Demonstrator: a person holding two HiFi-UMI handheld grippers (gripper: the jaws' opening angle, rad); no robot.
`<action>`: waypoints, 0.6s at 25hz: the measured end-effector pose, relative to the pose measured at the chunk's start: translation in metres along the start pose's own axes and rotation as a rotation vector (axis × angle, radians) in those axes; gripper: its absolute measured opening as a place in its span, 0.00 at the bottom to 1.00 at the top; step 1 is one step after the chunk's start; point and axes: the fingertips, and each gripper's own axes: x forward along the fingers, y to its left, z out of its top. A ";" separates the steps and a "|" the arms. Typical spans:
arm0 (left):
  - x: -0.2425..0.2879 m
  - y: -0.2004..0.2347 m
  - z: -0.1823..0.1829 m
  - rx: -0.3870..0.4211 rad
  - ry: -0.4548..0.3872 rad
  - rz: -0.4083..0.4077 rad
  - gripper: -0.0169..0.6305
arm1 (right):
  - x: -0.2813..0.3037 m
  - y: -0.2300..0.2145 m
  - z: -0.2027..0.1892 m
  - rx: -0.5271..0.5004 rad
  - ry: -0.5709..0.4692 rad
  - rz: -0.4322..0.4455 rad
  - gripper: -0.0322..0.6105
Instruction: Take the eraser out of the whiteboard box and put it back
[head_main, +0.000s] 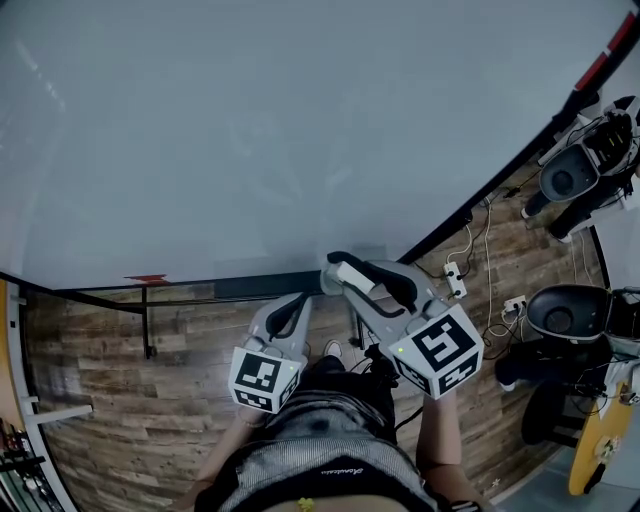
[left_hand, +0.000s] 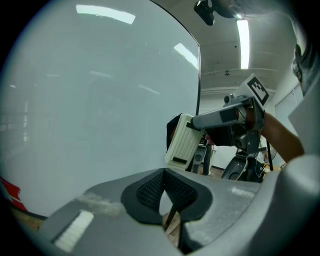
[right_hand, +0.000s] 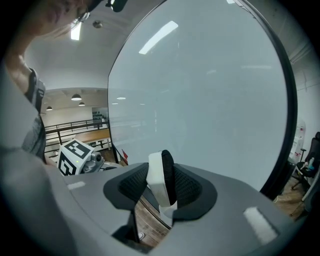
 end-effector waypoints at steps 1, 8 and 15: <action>-0.001 0.000 0.000 0.001 0.000 0.001 0.03 | -0.001 0.001 0.002 -0.004 -0.002 0.002 0.29; -0.002 -0.002 -0.001 -0.002 0.008 0.004 0.03 | -0.003 0.001 0.006 -0.020 -0.005 0.009 0.29; 0.000 -0.004 -0.003 -0.005 0.015 0.004 0.03 | -0.003 -0.002 0.005 -0.014 -0.003 0.013 0.29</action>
